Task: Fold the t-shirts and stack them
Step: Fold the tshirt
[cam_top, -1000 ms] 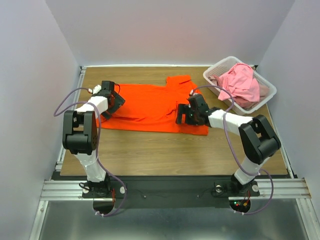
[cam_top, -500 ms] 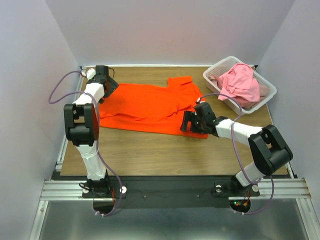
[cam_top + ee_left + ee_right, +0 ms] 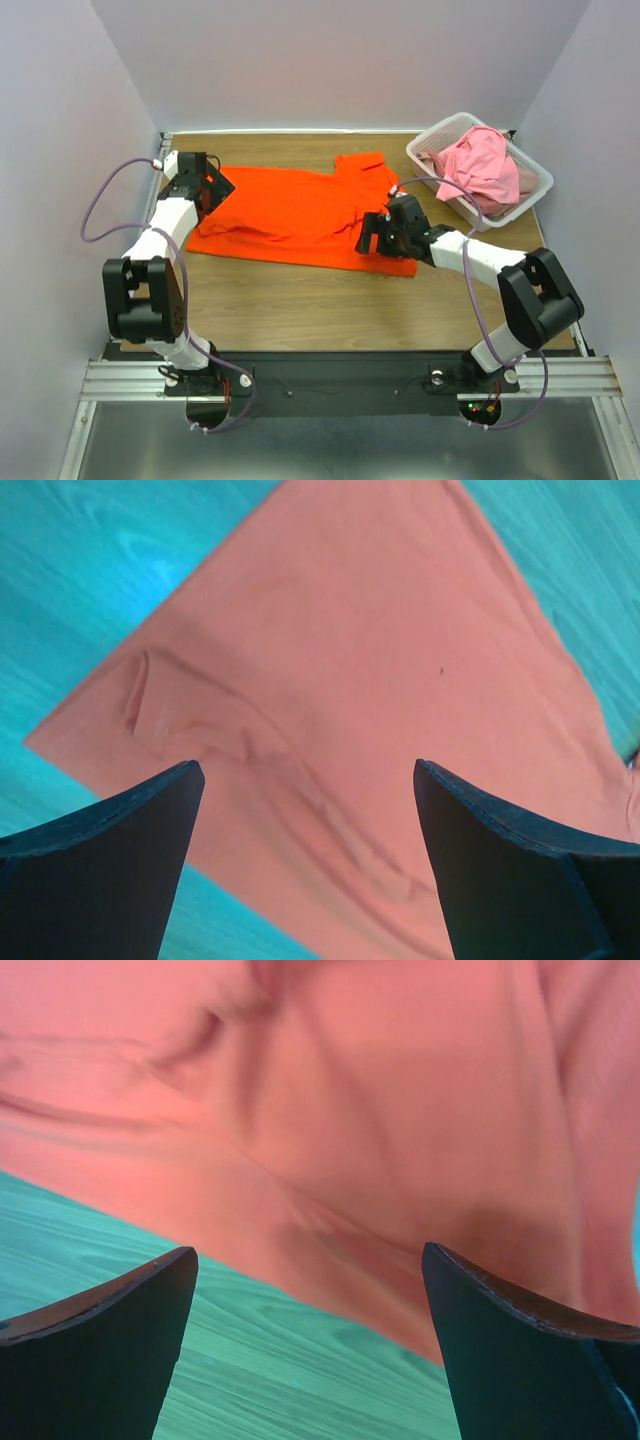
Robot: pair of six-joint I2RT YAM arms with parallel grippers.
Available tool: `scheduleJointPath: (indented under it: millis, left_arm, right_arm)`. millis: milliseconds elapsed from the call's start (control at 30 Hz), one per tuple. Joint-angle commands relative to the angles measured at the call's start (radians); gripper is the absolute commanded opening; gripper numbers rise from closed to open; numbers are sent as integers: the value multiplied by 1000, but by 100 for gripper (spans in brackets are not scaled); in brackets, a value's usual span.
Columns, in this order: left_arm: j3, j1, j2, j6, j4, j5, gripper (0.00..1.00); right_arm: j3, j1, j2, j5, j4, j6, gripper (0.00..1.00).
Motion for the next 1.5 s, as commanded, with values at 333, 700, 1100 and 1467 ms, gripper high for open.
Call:
scheduleJointPath:
  millis: [333,700,1100,1467]
  left_arm:
    - [-182,-115,71,-56,202,128,99]
    - [28,-79,208,-38,116,-27,99]
    - [334,34,359,30,-8,-25,99]
    - [-142,-42,21,-36,74,24,99]
  right_arm:
    - [-2,8,61,-16,39,18,100]
    - [-57,10,73,34,39,36,100]
    - [-90,7,1,86,25,25,100]
    - [-88,5,11,80,21,28,100]
